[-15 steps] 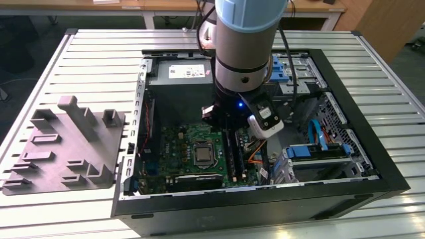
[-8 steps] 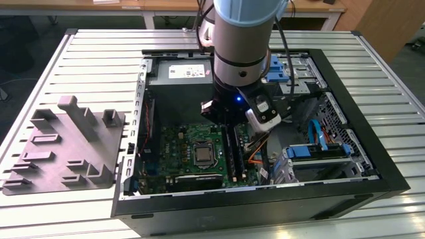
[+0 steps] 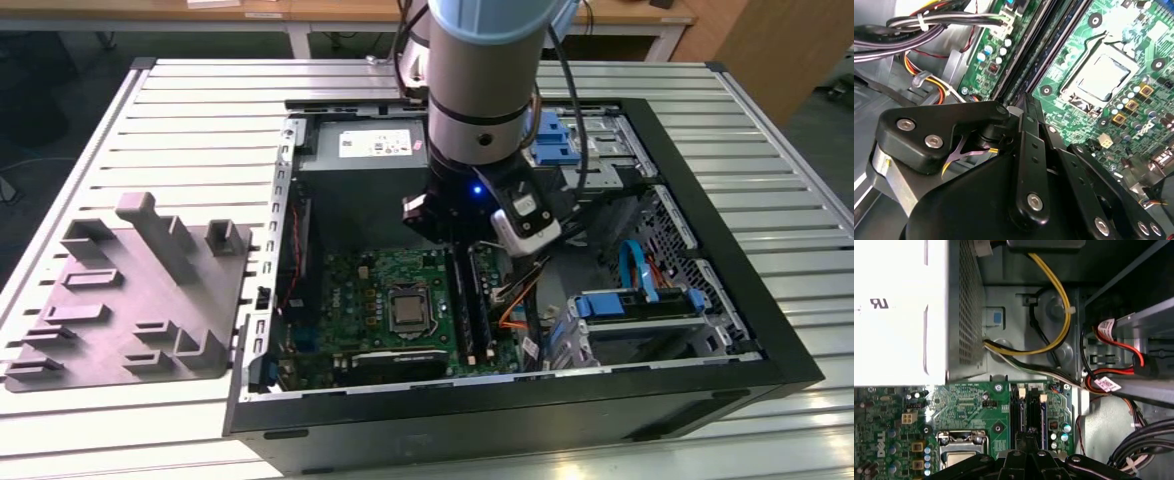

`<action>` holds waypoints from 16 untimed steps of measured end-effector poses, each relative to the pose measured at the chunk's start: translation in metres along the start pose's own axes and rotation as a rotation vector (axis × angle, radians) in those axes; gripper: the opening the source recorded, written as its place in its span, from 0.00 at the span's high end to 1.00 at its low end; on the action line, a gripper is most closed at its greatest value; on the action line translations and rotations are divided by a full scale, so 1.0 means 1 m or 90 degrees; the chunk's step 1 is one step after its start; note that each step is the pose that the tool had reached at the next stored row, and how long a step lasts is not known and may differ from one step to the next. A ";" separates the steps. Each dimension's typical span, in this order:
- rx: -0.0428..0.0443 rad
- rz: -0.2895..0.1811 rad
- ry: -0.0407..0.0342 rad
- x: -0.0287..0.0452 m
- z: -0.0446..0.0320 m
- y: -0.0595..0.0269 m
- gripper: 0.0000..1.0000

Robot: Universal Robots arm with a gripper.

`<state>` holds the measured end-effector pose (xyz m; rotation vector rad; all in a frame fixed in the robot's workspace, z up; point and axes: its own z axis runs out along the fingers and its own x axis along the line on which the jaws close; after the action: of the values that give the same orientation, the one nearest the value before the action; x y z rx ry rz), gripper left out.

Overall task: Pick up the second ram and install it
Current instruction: 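Press down the second ram until it locks into place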

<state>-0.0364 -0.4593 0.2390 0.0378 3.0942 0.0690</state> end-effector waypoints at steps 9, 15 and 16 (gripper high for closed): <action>0.0001 0.000 0.0001 0.0002 0.0030 0.0029 0.90; 0.0002 0.000 0.0000 0.0004 0.0046 0.0052 0.90; 0.0000 0.000 -0.0001 0.0003 0.0051 0.0056 0.90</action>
<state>-0.0363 -0.4536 0.2342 0.0378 3.0941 0.0691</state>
